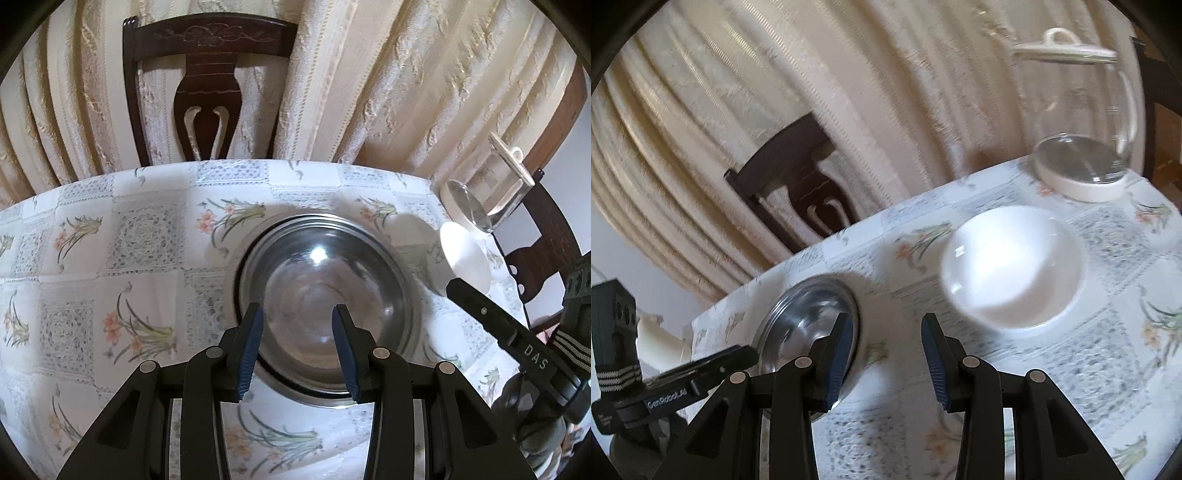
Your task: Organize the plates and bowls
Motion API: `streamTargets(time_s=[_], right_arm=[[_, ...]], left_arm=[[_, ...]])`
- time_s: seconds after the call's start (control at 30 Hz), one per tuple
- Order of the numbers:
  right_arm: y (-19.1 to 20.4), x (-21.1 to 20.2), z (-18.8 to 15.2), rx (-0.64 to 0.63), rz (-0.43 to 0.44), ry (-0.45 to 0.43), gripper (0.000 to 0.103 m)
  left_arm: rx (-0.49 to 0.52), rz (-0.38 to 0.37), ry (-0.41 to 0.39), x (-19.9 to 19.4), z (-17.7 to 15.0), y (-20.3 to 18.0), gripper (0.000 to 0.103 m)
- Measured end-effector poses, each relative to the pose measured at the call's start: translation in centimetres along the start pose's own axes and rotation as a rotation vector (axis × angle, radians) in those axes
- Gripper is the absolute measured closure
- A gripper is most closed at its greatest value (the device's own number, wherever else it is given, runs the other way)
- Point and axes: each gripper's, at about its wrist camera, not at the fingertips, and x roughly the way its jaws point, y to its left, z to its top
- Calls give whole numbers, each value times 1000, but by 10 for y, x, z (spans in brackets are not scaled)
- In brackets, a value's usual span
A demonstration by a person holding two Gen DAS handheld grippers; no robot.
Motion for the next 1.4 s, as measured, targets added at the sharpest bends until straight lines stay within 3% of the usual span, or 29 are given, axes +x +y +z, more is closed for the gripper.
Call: streamTargets(time_s=[0.27, 0.57, 0.83, 1.0, 1.2, 1.4], right_arm=[[-48, -23, 6, 100, -92, -110, 61], [-98, -7, 20, 178, -188, -75, 61], [-120, 17, 23, 188, -159, -7, 61], [-128, 16, 22, 187, -130, -17, 57], [-130, 15, 19, 152, -163, -37, 47], [-130, 16, 20, 133, -170, -23, 47]], left_arm=[[41, -30, -18, -1, 3, -36, 63], [100, -79, -15, 15, 9, -86, 63], [106, -130, 12, 50, 21, -126, 63], [98, -118, 29, 75, 27, -133, 63], [116, -129, 38, 95, 30, -141, 63], [114, -141, 46, 112, 33, -146, 63]])
